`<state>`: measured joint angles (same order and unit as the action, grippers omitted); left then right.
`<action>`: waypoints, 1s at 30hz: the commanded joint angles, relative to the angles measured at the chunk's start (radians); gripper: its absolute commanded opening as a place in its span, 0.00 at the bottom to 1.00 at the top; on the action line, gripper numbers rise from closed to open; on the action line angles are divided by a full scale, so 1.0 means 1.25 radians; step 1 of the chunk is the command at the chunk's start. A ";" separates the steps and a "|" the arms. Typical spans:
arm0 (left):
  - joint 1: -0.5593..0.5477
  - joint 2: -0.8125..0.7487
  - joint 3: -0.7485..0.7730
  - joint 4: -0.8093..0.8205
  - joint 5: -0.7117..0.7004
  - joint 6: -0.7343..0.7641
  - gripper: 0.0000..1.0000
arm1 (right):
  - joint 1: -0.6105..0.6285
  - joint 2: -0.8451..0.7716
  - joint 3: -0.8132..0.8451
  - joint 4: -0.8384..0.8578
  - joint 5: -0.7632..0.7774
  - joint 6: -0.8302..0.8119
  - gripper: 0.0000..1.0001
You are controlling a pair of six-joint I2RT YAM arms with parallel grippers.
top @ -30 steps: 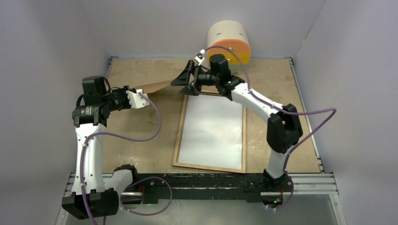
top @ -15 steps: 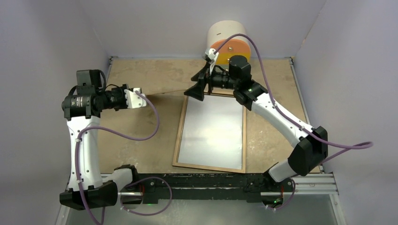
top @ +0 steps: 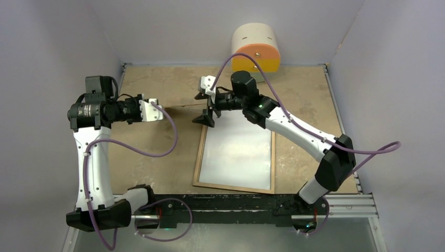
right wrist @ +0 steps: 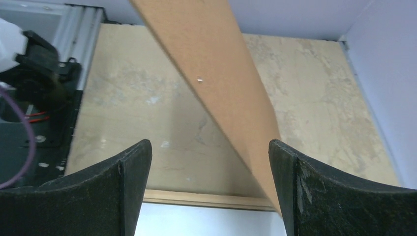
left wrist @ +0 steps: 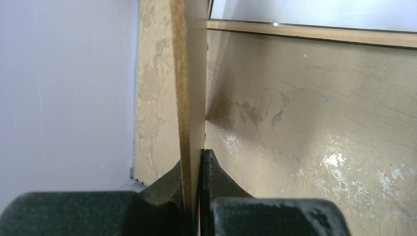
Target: Put the photo into the frame
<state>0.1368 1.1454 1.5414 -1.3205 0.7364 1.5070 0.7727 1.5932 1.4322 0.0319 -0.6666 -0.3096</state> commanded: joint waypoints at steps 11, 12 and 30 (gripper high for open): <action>-0.001 0.007 0.063 -0.006 0.074 0.052 0.00 | 0.045 0.071 0.064 0.046 0.144 -0.176 0.49; -0.002 0.009 0.067 -0.005 0.077 0.052 0.00 | 0.045 0.077 0.071 0.040 0.138 -0.184 0.41; -0.001 -0.086 -0.044 0.637 0.000 -0.588 0.77 | 0.043 0.011 -0.009 0.270 0.266 0.115 0.00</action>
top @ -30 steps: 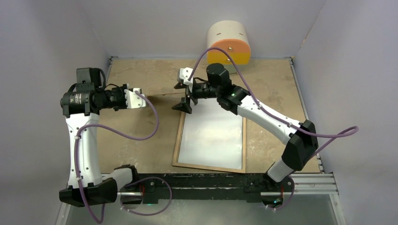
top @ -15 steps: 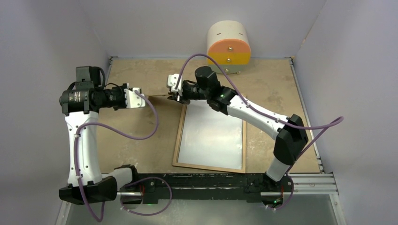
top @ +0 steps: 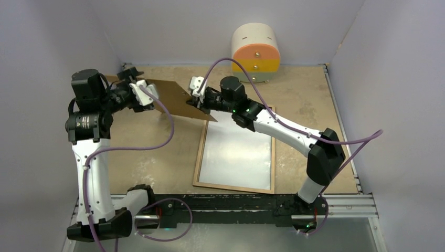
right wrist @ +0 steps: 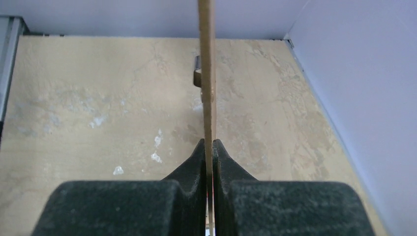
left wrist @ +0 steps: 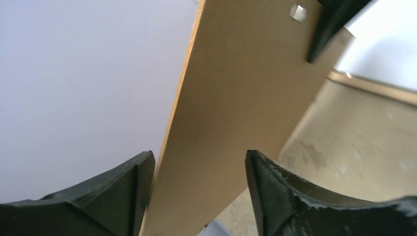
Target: Put the photo into the frame
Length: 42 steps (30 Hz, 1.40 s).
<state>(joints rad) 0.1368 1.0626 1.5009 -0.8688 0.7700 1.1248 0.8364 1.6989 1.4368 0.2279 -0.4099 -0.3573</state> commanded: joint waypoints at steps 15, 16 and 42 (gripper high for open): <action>0.000 0.026 0.033 0.221 -0.168 -0.437 0.93 | -0.087 -0.017 -0.030 0.242 0.012 0.596 0.00; 0.001 0.029 0.034 0.204 -0.172 -0.434 0.93 | -0.099 -0.007 -0.025 0.244 -0.001 0.636 0.00; 0.147 0.134 -0.014 0.175 -0.242 -0.475 0.93 | -0.286 -0.048 -0.271 0.474 -0.202 1.233 0.00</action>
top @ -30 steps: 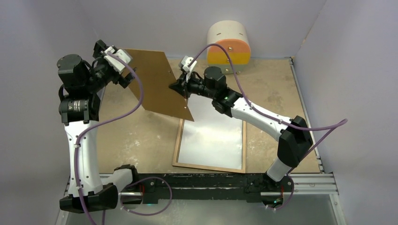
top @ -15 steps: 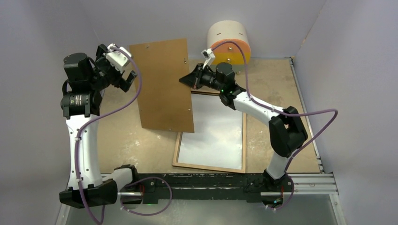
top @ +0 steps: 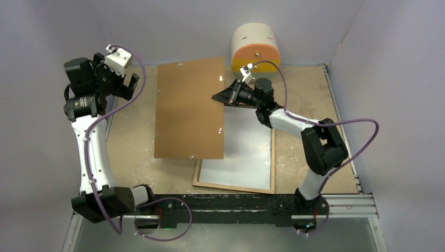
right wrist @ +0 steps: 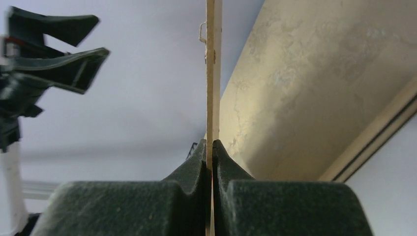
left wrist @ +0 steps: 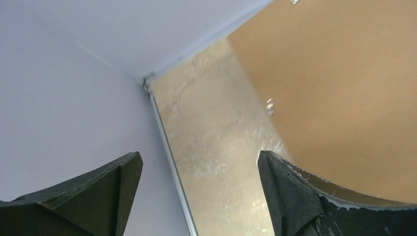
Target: Put the photo into the frame
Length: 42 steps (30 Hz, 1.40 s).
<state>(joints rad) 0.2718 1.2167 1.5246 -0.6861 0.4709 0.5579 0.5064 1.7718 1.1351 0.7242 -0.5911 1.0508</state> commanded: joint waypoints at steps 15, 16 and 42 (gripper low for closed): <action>0.008 0.074 -0.178 -0.047 0.106 0.057 0.99 | -0.318 -0.410 -0.291 -0.286 -0.323 0.017 0.00; -0.013 0.081 -0.182 -0.048 0.085 0.059 0.99 | -0.334 -0.422 -0.299 -0.320 -0.337 -0.010 0.00; -0.152 0.178 -0.238 -0.066 0.055 0.126 1.00 | -0.455 -0.333 -0.356 -0.473 -0.373 -0.176 0.00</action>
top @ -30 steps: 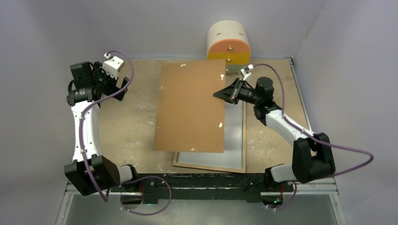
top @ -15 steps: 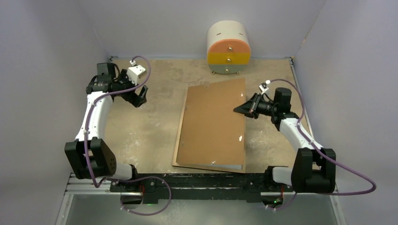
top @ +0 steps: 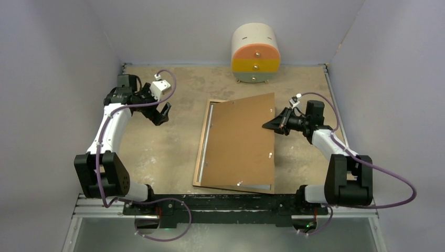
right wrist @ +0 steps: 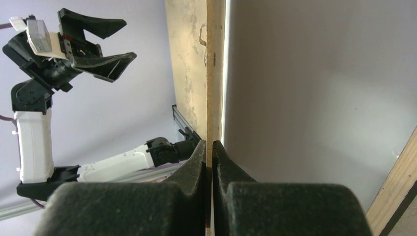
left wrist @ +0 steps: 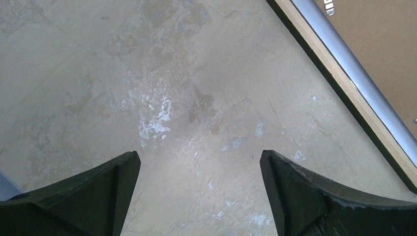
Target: Put the photo into the frame
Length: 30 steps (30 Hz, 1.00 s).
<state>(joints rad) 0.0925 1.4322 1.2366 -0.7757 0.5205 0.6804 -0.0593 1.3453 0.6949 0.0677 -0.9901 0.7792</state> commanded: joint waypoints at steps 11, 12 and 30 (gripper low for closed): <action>-0.013 0.013 -0.009 0.024 0.022 0.025 1.00 | -0.002 0.053 0.006 0.106 -0.056 0.066 0.00; -0.013 0.013 -0.009 0.024 0.022 0.026 1.00 | -0.002 0.055 0.009 0.107 -0.055 0.065 0.00; -0.017 0.015 -0.014 0.024 0.004 0.026 1.00 | -0.002 0.080 0.071 0.070 -0.050 0.025 0.00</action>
<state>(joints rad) 0.0769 1.4494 1.2278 -0.7647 0.5194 0.7006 -0.0593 1.4532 0.7113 0.1612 -0.9897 0.8211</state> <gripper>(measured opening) 0.996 0.022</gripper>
